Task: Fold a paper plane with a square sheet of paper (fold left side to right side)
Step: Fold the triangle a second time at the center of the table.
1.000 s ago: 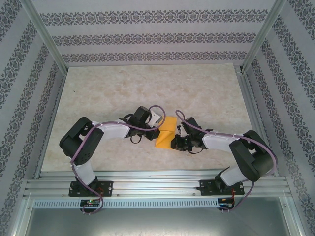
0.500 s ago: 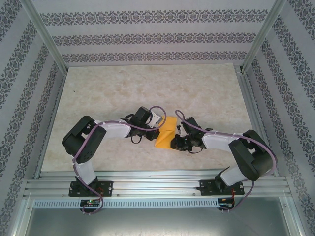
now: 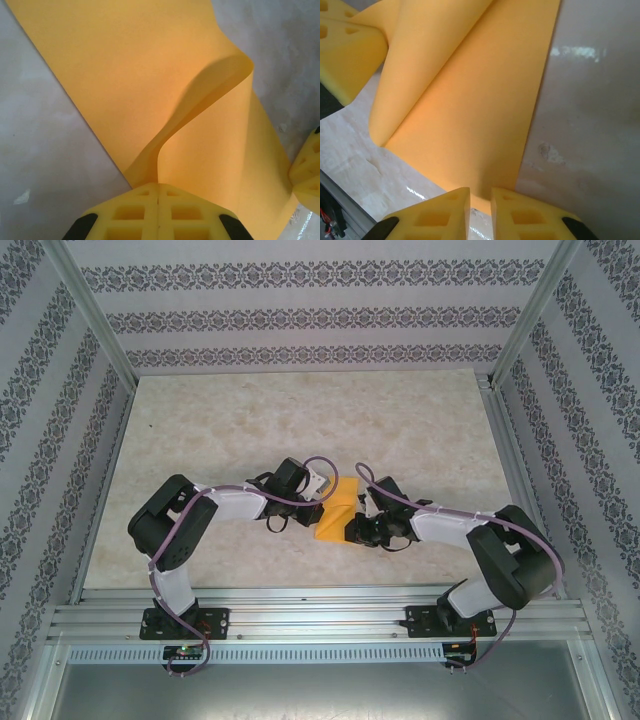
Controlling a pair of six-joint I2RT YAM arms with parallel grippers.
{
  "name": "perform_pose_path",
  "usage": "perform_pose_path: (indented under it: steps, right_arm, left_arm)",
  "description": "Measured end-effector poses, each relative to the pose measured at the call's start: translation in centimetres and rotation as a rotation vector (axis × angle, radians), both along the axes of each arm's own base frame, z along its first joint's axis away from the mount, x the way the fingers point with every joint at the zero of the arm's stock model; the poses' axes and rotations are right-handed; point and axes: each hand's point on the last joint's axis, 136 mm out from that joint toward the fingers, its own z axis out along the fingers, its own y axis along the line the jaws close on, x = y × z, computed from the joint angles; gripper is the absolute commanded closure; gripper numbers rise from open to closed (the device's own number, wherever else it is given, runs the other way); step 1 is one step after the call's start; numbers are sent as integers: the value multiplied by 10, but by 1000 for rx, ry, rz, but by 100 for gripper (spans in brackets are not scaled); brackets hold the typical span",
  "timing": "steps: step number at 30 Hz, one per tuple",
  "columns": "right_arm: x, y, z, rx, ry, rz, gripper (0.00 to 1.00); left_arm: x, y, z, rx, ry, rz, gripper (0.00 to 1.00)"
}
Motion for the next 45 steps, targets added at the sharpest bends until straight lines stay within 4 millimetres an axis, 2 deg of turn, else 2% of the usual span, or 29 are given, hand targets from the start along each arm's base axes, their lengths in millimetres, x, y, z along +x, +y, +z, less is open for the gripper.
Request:
perform_pose_path:
  steps: [6,13,24,29,45]
  right_arm:
    - [20,-8,30,57,-69,-78,84]
    - [43,18,44,129,-101,-108,86]
    - [65,33,31,131,-85,-168,86]
    - [67,35,24,119,-76,-169,86]
    - [61,25,4,33,-42,-172,86]
  left_arm:
    - [0,0,0,0,0,0,100]
    - [0,0,0,-4,2,-1,100]
    - [3,-5,0,-28,2,-10,100]
    - [3,-5,0,-29,2,-11,100]
    - [3,-5,0,-31,2,-11,100]
